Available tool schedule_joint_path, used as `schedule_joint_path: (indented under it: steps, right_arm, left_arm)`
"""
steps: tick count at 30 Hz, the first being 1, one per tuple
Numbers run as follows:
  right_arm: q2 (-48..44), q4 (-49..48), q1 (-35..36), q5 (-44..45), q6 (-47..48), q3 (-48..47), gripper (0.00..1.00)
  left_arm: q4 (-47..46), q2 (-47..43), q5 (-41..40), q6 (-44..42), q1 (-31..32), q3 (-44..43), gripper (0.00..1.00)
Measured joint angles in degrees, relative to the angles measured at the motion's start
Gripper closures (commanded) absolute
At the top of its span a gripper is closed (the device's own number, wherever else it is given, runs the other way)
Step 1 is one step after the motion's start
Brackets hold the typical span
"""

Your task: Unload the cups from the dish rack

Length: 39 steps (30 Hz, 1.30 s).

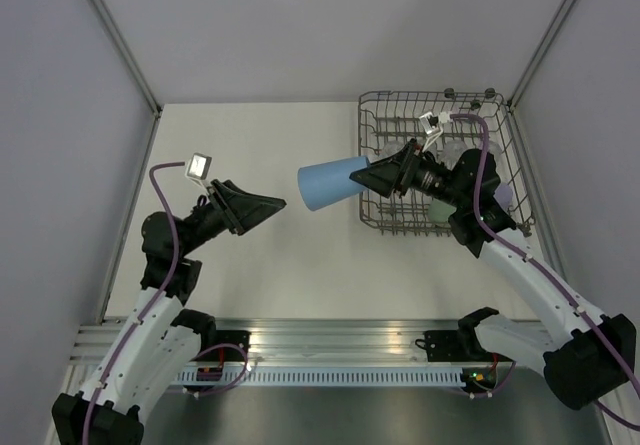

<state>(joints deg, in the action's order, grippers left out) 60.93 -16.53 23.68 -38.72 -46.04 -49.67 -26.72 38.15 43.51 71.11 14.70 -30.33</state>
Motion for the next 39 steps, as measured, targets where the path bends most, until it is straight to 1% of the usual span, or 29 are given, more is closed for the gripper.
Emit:
schedule_joint_path:
  steps: [4,7,13,16,17,19,20,22,23,25,27,29,30,31,32,34,36,37,39]
  right_arm:
    - [0.76,-6.54,1.92,-0.96,-4.11,0.26,0.65]
    - [0.98,-9.49,3.34,-1.27,-5.90,0.26,0.66]
    - [1.92,-12.55,6.23,-1.29,-7.02,0.26,0.66]
    - [2.73,-12.94,7.45,-0.98,-7.10,0.26,0.66]
    - [2.95,-12.98,7.76,-0.90,-7.08,0.26,0.66]
    - [3.10,-13.03,8.11,-0.68,-7.06,0.26,0.66]
    - [3.10,-13.09,8.17,-0.57,-7.02,0.26,0.66]
    - [3.10,-13.20,8.28,-0.33,-6.91,0.26,0.66]
    - [3.10,-13.27,8.33,-0.24,-6.91,0.28,0.66]
    - [3.10,-13.90,8.35,-0.24,-6.78,0.46,0.66]
    - [3.10,-14.53,8.35,-0.35,-6.08,0.61,0.66]
    - [3.10,-14.86,8.35,-0.33,-5.64,0.68,0.61]
    - [3.08,-15.06,8.35,-0.31,-5.55,0.74,0.50]
    - [3.06,-15.21,8.35,-0.28,-5.38,0.81,0.12]
    - [2.99,-15.10,8.35,-0.22,-5.29,0.85,0.02]
    - [2.80,-13.18,8.37,0.81,-3.91,0.79,0.02]
    - [2.08,-5.95,8.46,4.31,0.07,-0.35,0.02]
    - [1.64,-1.16,8.57,7.89,2.47,-1.46,0.02]
    - [0.35,9.20,8.68,16.68,7.61,-4.28,0.02]
  left_arm:
    - [-2.56,0.72,-1.05,1.33,2.23,-0.02,0.02]
    - [-3.87,1.57,-1.88,1.77,3.72,-0.07,0.06]
    - [-6.16,3.85,-3.15,2.38,5.70,-1.57,0.22]
    - [-8.07,4.35,-3.23,2.84,6.38,-1.97,0.35]
    - [-8.55,4.33,-3.34,2.91,6.51,-1.99,0.47]
    - [-9.25,4.33,-3.48,3.26,6.71,-2.10,0.58]
    - [-9.42,4.33,-3.50,3.23,6.73,-2.21,0.67]
    - [-9.84,4.33,-3.56,3.32,6.82,-2.36,0.77]
    - [-10.05,4.33,-3.56,3.39,6.82,-2.43,0.88]
    - [-10.29,4.35,-3.58,3.67,6.86,-2.43,0.98]
    - [-10.29,4.35,-3.98,4.07,6.91,-2.45,0.98]
    - [-10.12,4.46,-4.02,4.07,6.93,-2.62,0.98]
    - [-9.79,4.52,-4.02,4.00,6.93,-2.84,0.98]
    - [-9.35,4.59,-4.00,3.89,6.93,-3.10,0.98]
    - [-8.68,4.63,-4.00,3.65,6.93,-3.50,0.98]
    - [-5.20,4.72,-4.02,1.05,6.97,-5.20,0.98]
    - [1.46,4.72,-5.05,-3.54,7.04,-8.52,0.98]
    - [4.98,4.72,-6.32,-6.19,7.04,-10.40,0.98]
    - [15.23,5.05,-10.16,-12.94,7.02,-16.24,0.98]
